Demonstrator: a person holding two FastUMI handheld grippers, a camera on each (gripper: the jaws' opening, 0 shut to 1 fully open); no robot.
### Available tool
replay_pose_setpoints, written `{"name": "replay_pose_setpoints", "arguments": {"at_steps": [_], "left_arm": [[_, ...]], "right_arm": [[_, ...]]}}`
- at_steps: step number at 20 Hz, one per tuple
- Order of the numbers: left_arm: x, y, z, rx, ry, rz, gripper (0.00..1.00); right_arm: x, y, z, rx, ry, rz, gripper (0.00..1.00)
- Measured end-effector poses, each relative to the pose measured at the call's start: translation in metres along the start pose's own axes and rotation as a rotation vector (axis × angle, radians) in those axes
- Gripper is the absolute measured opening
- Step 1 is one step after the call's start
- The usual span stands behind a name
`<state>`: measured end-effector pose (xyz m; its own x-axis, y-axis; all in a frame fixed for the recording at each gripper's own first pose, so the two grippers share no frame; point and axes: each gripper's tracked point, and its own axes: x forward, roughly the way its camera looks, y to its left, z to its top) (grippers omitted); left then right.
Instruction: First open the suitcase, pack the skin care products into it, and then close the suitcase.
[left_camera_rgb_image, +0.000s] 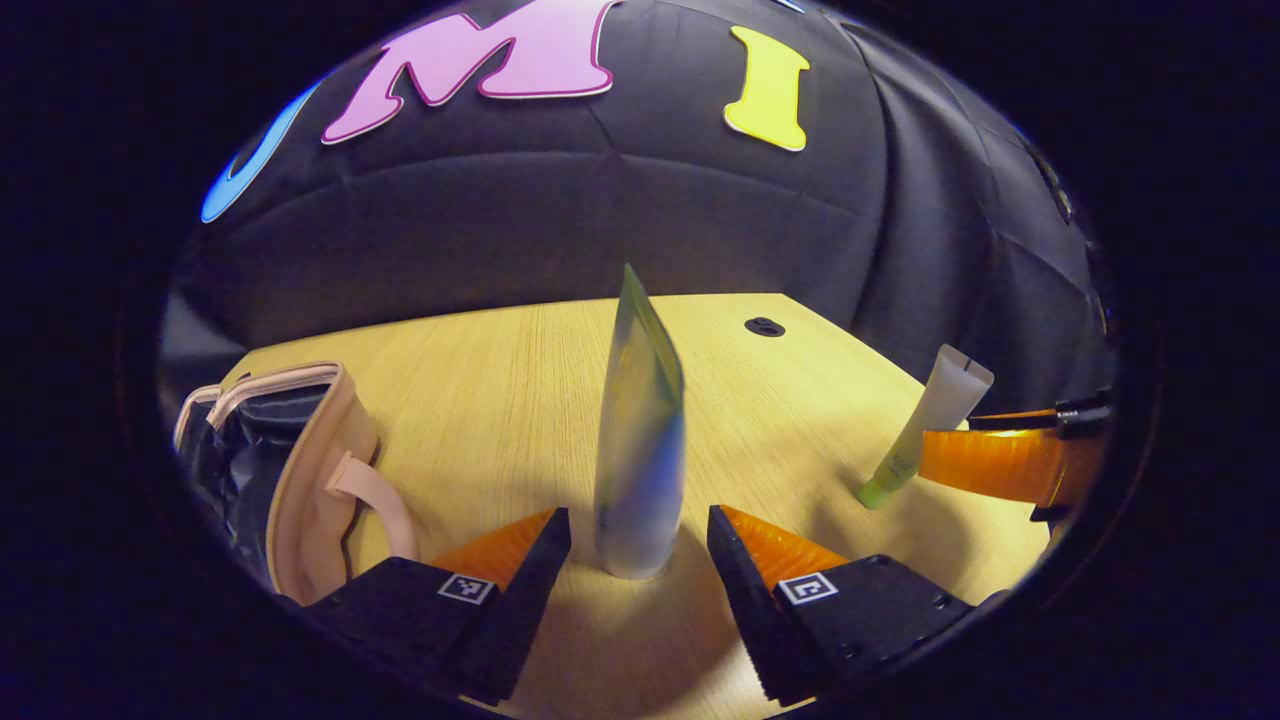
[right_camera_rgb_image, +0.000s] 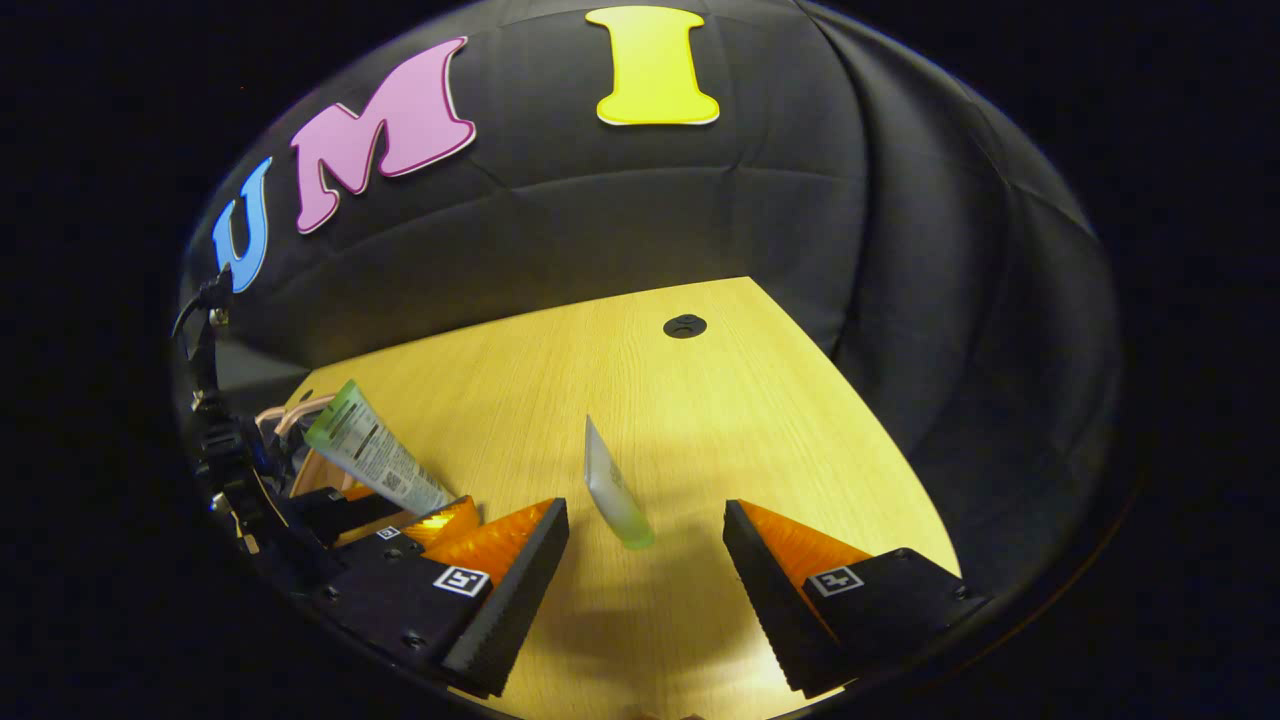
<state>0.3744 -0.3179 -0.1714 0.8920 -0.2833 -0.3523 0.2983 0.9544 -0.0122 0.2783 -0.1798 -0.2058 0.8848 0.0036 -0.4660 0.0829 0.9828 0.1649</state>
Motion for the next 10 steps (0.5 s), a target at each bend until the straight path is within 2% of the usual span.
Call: {"name": "replay_pose_setpoints", "arguments": {"at_steps": [1, 2, 3, 4, 5, 6, 8, 10], "left_arm": [[0.004, 0.002, -0.001, 0.0, 0.012, 0.011, 0.83], [0.007, 0.003, 0.0, 0.015, 0.013, 0.025, 0.77], [0.012, 0.0, 0.0, 0.03, 0.012, 0.03, 0.81], [0.014, -0.001, 0.0, 0.044, 0.021, 0.037, 0.7], [0.016, 0.001, -0.001, 0.056, 0.028, 0.052, 0.67], [0.02, -0.002, 0.0, 0.055, 0.03, 0.047, 0.5], [0.019, -0.004, 0.0, 0.045, 0.025, 0.033, 0.53], [0.017, -0.004, 0.001, 0.04, 0.021, 0.031, 0.47]], "right_arm": [[0.009, 0.0, -0.004, 0.017, 0.013, 0.008, 0.99], [0.015, 0.001, -0.009, 0.027, 0.031, 0.018, 0.98], [0.02, 0.003, -0.012, 0.028, 0.04, 0.021, 0.98], [0.024, 0.005, -0.012, 0.024, 0.042, 0.023, 0.97], [0.025, 0.007, -0.012, 0.016, 0.038, 0.024, 0.98], [0.028, 0.008, -0.011, 0.004, 0.032, 0.025, 0.97], [0.037, 0.011, -0.012, -0.005, 0.031, 0.019, 0.97], [0.046, 0.013, -0.013, 0.007, 0.033, 0.014, 0.97]]}}
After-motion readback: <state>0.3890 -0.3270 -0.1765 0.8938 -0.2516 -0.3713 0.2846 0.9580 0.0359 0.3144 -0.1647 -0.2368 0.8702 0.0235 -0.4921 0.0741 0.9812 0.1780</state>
